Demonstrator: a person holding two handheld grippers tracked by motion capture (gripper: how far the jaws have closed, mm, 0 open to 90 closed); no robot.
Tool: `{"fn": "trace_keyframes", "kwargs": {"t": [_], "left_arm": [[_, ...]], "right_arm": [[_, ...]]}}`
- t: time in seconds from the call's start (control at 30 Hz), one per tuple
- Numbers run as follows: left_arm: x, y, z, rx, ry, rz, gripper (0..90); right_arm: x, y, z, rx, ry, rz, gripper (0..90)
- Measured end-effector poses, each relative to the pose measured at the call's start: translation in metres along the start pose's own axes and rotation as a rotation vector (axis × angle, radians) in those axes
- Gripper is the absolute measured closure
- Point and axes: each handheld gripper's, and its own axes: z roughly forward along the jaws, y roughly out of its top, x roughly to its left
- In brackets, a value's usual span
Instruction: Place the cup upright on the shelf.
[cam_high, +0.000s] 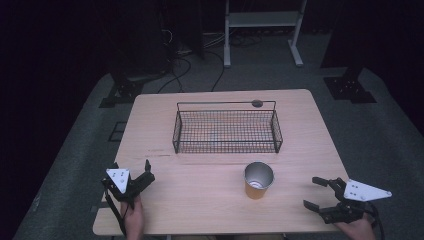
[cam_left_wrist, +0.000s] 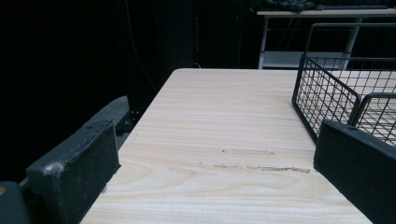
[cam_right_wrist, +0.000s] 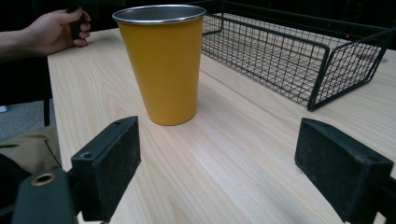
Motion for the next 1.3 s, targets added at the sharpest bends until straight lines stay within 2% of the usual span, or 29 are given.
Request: {"fn": "trace_keyframes", "kwargs": {"t": [0.23,0.5,0.73,1.3], "left_arm": [[0.000,0.000,0.000,-0.003,0.001,0.002,0.0],[-0.001,0.000,0.000,-0.002,0.000,0.004,0.0],[0.000,0.000,-0.001,-0.005,-0.005,0.002,0.0],[0.000,0.000,-0.001,-0.006,-0.007,0.003,0.0]], "right_arm": [[-0.001,0.001,0.002,-0.008,0.005,0.002,13.7],[0.004,0.004,0.008,0.002,0.023,-0.011,13.6],[0.011,0.010,0.015,0.007,0.043,-0.028,13.6],[0.016,0.021,0.033,0.020,0.097,-0.042,13.6]]}}
